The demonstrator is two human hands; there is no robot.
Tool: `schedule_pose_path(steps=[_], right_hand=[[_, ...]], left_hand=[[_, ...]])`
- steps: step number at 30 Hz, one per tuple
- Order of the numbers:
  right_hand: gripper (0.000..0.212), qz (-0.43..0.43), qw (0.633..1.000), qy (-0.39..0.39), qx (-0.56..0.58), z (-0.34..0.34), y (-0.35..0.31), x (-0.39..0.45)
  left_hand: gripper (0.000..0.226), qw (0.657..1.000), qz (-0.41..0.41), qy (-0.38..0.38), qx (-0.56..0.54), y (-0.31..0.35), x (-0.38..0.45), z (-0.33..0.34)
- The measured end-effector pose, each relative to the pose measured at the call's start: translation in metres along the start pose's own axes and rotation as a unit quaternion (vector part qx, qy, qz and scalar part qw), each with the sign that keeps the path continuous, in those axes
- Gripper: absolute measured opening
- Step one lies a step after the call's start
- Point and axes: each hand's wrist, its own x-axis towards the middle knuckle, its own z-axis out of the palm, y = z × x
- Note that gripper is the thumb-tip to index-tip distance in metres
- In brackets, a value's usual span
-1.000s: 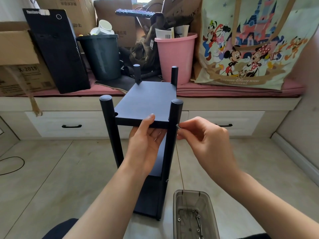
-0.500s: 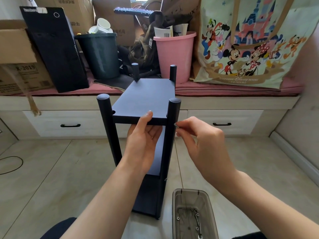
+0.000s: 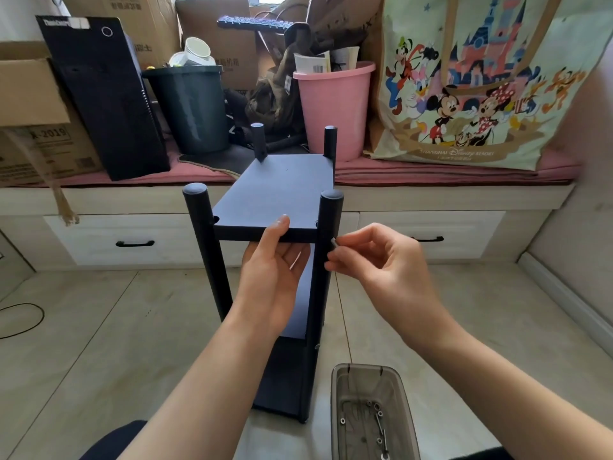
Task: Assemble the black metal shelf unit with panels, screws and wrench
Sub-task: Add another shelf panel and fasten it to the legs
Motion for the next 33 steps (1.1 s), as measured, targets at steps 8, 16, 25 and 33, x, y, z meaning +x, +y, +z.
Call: schedule_pose_path(steps=[8,16,25,33], right_hand=[[0.006,-0.265,0.919,0.016,-0.291,-0.004,0.004,0.000],[0.011,0.015,1.000,0.011,0.006,0.003,0.003,0.002],[0.010,-0.097,0.987,0.014,-0.128,0.004,0.006,-0.004],[0.005,-0.261,0.923,0.030,-0.282,0.007,0.010,-0.003]], left_hand=[[0.034,1.000,0.007,-0.008,-0.007,0.000,0.001,0.002],[0.029,1.000,0.000,-0.008,-0.014,-0.001,0.002,0.001],[0.029,1.000,-0.004,-0.005,-0.012,0.000,0.000,0.001],[0.028,1.000,-0.001,-0.006,-0.009,0.000,0.002,0.001]])
